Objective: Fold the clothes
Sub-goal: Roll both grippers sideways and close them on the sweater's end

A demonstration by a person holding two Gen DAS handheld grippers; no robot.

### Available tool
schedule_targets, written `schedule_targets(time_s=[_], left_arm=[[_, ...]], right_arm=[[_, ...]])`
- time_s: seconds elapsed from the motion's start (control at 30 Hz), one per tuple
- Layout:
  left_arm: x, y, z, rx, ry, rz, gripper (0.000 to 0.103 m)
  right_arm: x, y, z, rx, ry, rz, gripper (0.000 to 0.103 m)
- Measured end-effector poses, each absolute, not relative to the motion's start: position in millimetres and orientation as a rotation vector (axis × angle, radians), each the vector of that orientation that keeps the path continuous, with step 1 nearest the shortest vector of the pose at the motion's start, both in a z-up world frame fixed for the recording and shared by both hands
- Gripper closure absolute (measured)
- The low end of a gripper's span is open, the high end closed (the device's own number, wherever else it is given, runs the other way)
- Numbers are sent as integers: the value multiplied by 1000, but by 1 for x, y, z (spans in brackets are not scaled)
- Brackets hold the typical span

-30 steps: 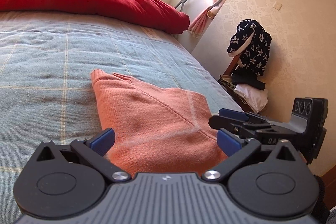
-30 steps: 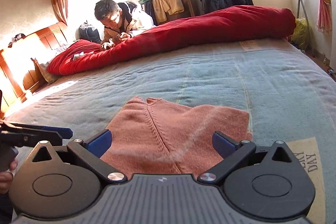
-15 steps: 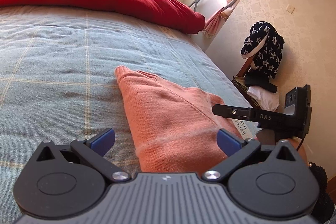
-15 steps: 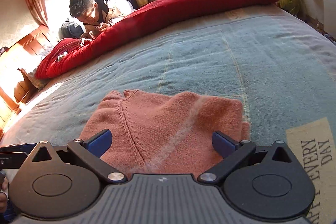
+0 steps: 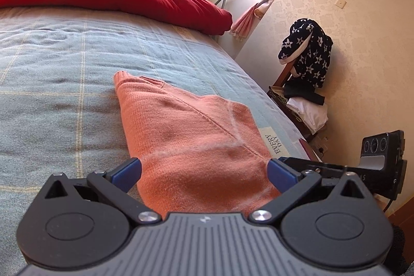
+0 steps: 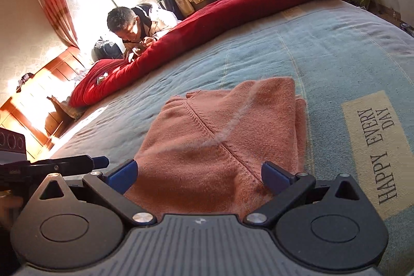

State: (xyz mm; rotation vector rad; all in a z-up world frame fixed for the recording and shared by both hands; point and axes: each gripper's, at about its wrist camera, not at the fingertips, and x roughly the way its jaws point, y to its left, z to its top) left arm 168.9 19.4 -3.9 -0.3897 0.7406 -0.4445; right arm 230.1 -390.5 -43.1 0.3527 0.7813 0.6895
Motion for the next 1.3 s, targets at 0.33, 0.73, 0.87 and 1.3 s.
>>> schedule_targets(time_s=[0.33,0.73,0.87,1.3], left_arm=[[195,61,-49,-752,802,-438,1],[256,53,-107,-918,933,-517,1],[278,42,-110,-899,957,-555,1],[271,35,-106,-840,1036,-645,1]], right_arm=[[269,-444,-90,693,976,660,0],[323,-437,-122,811,1064,764,0],[343,-425,-123,794,1075,790,0],[314,-413,-121,722,1069,839,0]])
